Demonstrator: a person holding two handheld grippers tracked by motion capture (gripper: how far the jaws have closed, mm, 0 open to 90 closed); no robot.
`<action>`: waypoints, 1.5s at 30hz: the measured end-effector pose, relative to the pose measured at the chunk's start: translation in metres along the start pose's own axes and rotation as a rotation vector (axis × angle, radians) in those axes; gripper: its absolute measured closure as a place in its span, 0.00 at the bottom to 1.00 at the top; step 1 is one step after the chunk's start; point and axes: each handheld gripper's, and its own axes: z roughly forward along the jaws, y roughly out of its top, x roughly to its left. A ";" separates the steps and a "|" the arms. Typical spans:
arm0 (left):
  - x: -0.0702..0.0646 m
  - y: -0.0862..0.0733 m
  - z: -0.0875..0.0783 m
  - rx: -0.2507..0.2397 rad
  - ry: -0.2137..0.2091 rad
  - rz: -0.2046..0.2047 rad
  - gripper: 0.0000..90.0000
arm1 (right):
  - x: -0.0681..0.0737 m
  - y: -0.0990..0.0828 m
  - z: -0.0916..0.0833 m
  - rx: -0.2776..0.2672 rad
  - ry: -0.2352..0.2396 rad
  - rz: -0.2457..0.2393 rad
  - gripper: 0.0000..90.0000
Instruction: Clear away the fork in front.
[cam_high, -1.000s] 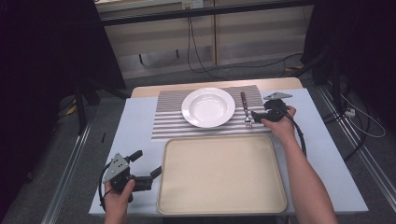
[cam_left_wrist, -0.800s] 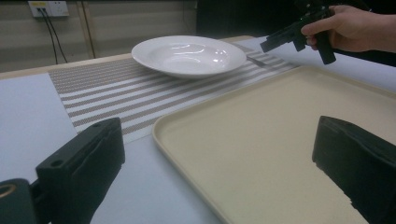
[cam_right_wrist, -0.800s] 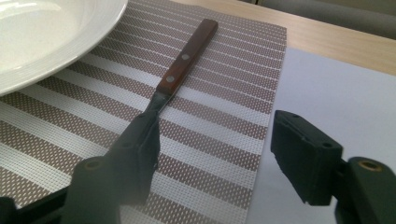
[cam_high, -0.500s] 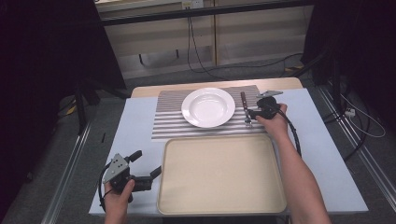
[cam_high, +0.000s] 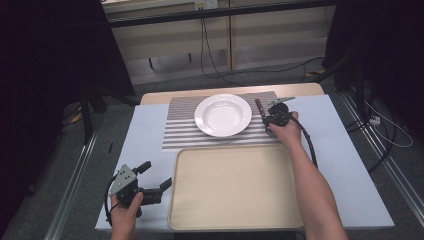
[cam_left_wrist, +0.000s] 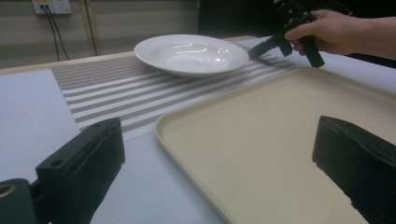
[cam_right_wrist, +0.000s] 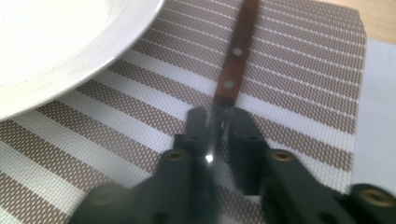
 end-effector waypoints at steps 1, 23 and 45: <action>0.000 0.000 0.000 0.001 0.001 0.000 0.03 | -0.002 0.000 -0.001 0.008 0.003 0.015 0.91; 0.002 0.000 -0.004 -0.003 0.004 -0.003 0.03 | -0.016 -0.043 -0.058 0.083 0.021 0.001 0.93; 0.003 0.001 -0.004 -0.005 -0.008 -0.003 0.03 | -0.009 -0.018 -0.033 0.099 -0.005 -0.004 0.87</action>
